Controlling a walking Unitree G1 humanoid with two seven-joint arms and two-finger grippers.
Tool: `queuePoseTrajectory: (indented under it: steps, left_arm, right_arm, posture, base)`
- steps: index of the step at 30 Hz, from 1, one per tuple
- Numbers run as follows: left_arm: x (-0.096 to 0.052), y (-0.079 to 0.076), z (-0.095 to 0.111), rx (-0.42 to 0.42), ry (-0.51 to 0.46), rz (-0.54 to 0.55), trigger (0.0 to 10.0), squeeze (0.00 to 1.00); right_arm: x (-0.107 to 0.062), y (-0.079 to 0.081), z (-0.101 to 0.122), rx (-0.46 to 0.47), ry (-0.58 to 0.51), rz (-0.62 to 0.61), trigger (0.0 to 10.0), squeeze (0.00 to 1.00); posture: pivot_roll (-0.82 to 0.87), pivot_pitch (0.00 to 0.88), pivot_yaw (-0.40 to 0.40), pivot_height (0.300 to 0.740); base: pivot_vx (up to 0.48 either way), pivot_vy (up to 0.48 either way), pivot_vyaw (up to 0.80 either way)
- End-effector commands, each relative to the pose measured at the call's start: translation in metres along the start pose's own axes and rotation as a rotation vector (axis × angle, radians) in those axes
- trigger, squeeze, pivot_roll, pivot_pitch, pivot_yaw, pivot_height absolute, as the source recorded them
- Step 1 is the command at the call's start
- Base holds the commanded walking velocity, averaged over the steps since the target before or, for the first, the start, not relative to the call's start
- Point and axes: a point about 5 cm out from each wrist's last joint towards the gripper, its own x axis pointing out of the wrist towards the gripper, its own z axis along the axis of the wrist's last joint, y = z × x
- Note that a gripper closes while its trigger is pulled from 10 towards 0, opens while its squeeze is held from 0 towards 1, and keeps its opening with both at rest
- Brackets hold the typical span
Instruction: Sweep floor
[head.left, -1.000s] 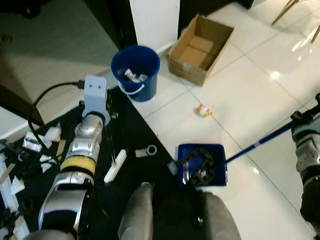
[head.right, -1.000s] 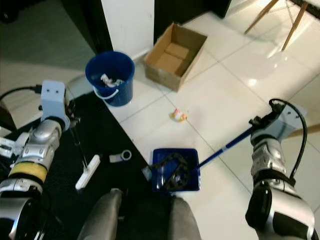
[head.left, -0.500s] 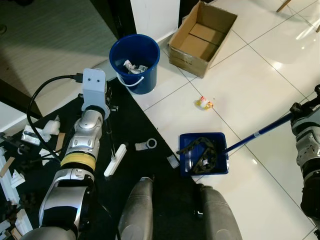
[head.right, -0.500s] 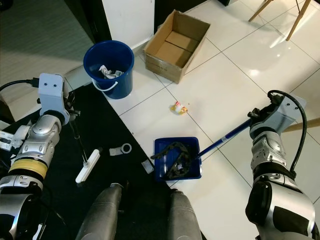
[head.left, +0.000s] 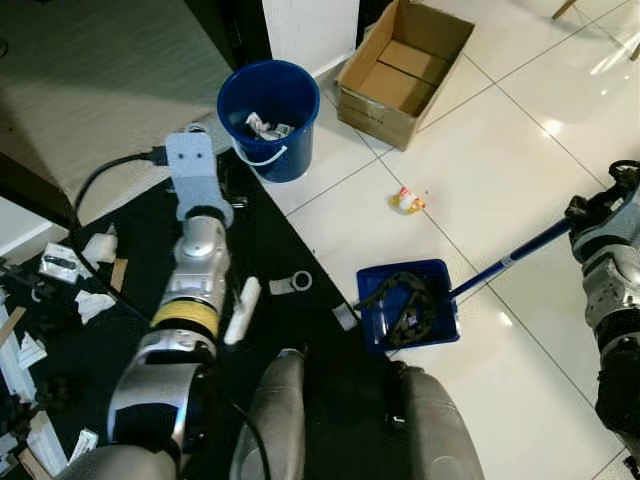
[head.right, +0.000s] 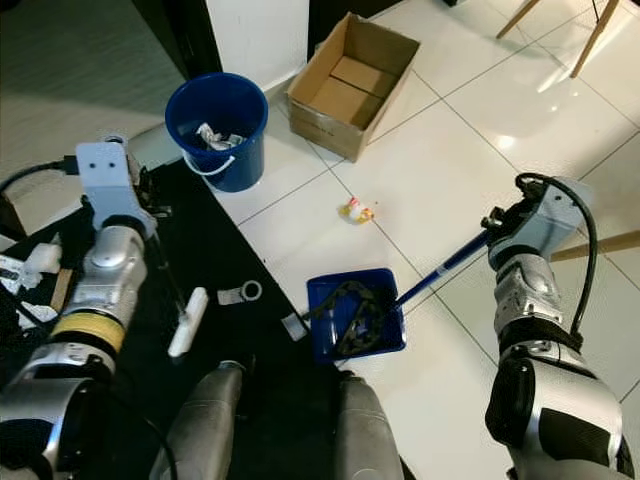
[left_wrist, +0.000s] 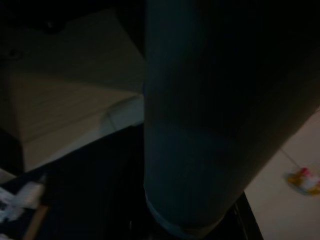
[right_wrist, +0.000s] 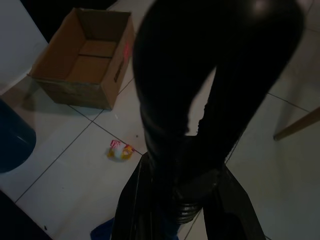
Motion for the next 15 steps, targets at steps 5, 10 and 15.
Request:
queuePoseTrajectory:
  steps: [5,10,15]
  left_arm:
    - [-0.010,-0.046,-0.001,-0.175,0.001,-0.037,10.0,0.00]
    - [-0.019,-0.106,0.019,-0.328,0.001,-0.101,10.0,0.00]
    - [-0.032,-0.154,0.049,-0.423,-0.013,-0.178,10.0,0.00]
  right_arm:
    - [-0.007,0.001,-0.022,0.016,0.065,-0.008,10.0,0.00]
    - [-0.010,0.007,-0.031,0.019,0.080,0.000,10.0,0.00]
    - [-0.011,0.009,-0.035,0.022,0.088,0.002,10.0,0.00]
  posture:
    - [0.11,0.370,0.016,0.740]
    - [0.11,0.370,0.020,0.740]
    - [0.12,0.371,0.022,0.740]
  base:
    - [0.000,0.000,0.00]
    - [0.000,0.000,0.00]
    - [0.000,0.000,0.00]
